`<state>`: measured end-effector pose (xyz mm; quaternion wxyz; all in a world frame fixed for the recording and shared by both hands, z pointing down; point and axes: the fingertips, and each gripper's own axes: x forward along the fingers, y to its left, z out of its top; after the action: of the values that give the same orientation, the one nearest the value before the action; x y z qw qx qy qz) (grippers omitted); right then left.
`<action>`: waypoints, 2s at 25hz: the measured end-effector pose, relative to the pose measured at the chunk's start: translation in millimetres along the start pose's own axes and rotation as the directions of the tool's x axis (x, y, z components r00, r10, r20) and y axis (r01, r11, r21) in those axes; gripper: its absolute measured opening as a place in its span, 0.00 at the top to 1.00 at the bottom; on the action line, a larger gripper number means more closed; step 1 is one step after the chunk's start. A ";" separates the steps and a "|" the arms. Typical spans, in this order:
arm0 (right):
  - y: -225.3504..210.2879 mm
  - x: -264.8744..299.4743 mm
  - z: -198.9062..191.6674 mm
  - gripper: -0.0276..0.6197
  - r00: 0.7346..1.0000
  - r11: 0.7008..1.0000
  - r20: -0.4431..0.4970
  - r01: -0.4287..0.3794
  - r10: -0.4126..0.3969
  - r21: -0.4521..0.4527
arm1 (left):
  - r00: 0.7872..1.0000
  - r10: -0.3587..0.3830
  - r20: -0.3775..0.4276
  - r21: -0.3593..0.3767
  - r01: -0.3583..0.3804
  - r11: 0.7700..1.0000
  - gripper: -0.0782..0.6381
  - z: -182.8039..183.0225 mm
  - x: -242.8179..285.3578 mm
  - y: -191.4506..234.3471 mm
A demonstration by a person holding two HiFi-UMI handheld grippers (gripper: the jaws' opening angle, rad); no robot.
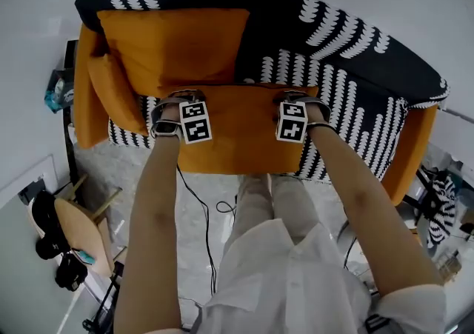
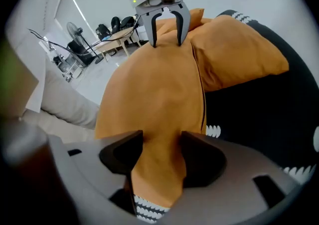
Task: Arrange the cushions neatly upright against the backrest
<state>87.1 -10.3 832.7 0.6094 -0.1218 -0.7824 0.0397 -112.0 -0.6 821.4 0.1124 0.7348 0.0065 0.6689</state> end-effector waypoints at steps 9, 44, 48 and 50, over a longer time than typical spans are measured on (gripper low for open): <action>1.1 11.1 -0.7 0.74 1.000 1.000 -0.019 -0.009 0.010 0.026 | 0.999 -0.007 -0.033 -0.008 0.007 1.000 0.59 -4.0 8.0 -2.7; 133.7 -141.0 -37.4 0.93 0.992 0.981 -0.088 0.101 -0.088 0.163 | 0.991 -0.137 0.014 0.085 0.135 0.987 0.87 82.2 -121.3 -122.4; 126.7 -165.7 -72.2 0.93 0.987 0.976 -0.093 0.143 -0.129 0.165 | 0.991 -0.133 0.034 0.094 0.129 0.987 0.87 123.7 -131.1 -115.3; 124.0 -175.6 -97.4 0.93 0.987 0.973 -0.091 0.147 -0.133 0.179 | 0.989 -0.145 0.022 0.068 0.143 0.987 0.87 146.3 -133.3 -114.3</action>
<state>238.5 59.3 665.6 0.6496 -0.0107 -0.7575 0.0644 34.1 66.6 659.0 0.1362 0.7447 0.0803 0.6484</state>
